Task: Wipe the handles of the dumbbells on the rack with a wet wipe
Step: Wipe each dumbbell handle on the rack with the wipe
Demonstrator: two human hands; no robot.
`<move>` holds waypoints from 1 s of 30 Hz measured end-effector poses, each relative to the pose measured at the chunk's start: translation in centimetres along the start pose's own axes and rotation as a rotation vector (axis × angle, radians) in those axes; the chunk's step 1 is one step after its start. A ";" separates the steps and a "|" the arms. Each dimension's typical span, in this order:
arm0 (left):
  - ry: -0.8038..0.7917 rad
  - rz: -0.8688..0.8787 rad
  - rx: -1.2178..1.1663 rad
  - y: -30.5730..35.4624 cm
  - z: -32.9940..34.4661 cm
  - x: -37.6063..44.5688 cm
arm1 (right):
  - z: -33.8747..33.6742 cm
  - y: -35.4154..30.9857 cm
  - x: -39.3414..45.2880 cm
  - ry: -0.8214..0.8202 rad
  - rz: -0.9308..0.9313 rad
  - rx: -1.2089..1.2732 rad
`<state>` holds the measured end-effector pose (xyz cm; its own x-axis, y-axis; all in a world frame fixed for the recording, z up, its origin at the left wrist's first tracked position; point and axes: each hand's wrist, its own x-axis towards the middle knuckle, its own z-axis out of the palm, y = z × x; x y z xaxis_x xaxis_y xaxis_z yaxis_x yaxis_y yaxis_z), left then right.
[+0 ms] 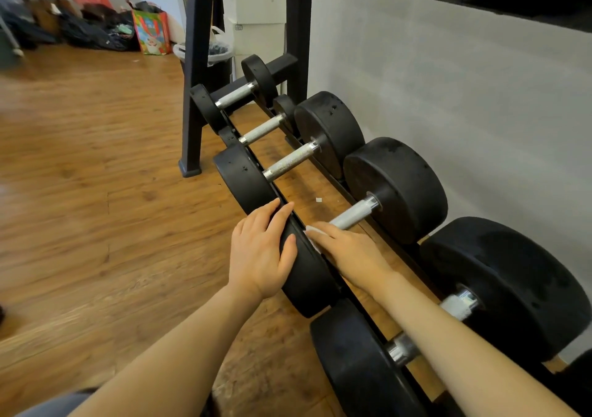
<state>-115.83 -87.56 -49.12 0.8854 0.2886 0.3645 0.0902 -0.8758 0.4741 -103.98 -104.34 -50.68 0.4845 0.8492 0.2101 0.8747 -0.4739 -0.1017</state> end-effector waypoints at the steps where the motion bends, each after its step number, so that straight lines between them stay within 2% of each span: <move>1: 0.004 0.004 -0.002 0.0 0.0 0.0 | -0.2 -0.4 0.2 -0.033 -0.013 0.014; 5: 0.011 0.008 -0.010 0.1 -0.1 -0.1 | -0.9 0.1 0.3 -0.067 -0.034 -0.055; 9: 0.015 0.010 -0.018 0.1 -0.1 -0.1 | -0.7 1.6 -0.2 0.018 0.019 -0.075; 14: 0.013 0.010 -0.014 0.0 0.0 -0.1 | -0.4 -0.2 1.1 -0.119 -0.024 -0.003; 18: 0.010 0.010 -0.010 0.0 0.0 -0.1 | -1.3 1.3 1.3 -0.087 0.016 -0.131; 21: 0.008 0.010 -0.013 0.0 0.0 0.0 | -1.1 1.7 1.0 -0.024 0.009 -0.130; 25: 0.012 0.011 -0.014 0.0 0.0 0.0 | 0.2 0.9 0.5 -0.106 -0.061 -0.091; 27: 0.013 0.014 -0.017 0.0 0.0 -0.1 | 0.2 1.6 0.2 -0.025 -0.061 -0.160; 30: 0.015 0.018 -0.026 0.0 0.0 0.0 | -0.6 3.1 -0.3 0.121 0.066 -0.209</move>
<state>-115.87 -87.57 -49.14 0.8796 0.2791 0.3852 0.0625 -0.8706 0.4880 -101.41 -106.24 -50.46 0.5243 0.7868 0.3256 0.8135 -0.5759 0.0816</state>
